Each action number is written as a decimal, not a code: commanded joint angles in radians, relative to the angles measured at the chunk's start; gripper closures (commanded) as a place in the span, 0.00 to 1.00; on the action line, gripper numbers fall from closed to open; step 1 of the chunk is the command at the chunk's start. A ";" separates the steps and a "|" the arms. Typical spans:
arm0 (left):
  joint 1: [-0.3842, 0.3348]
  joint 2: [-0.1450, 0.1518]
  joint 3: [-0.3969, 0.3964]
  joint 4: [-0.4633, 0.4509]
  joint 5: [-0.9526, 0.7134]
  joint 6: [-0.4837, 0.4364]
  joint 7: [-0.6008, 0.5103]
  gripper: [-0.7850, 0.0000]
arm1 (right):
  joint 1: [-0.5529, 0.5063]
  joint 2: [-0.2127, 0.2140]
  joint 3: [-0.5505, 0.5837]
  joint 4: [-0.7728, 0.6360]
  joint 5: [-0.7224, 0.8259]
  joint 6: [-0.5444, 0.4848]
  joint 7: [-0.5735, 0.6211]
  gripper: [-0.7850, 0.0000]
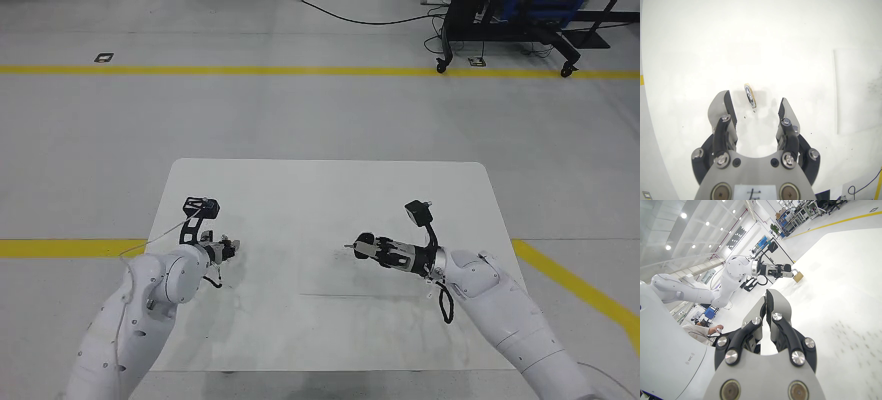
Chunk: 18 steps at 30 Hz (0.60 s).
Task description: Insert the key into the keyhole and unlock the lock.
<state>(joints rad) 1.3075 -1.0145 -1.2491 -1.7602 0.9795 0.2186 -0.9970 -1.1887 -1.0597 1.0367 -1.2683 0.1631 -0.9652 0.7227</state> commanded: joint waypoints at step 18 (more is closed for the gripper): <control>-0.033 -0.018 0.014 0.064 -0.024 0.002 0.001 1.00 | 0.000 0.000 0.000 0.000 0.000 0.000 0.000 1.00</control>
<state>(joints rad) 1.2723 -1.0321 -1.2332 -1.6951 0.9557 0.2213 -0.9962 -1.1887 -1.0597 1.0367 -1.2683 0.1631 -0.9652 0.7227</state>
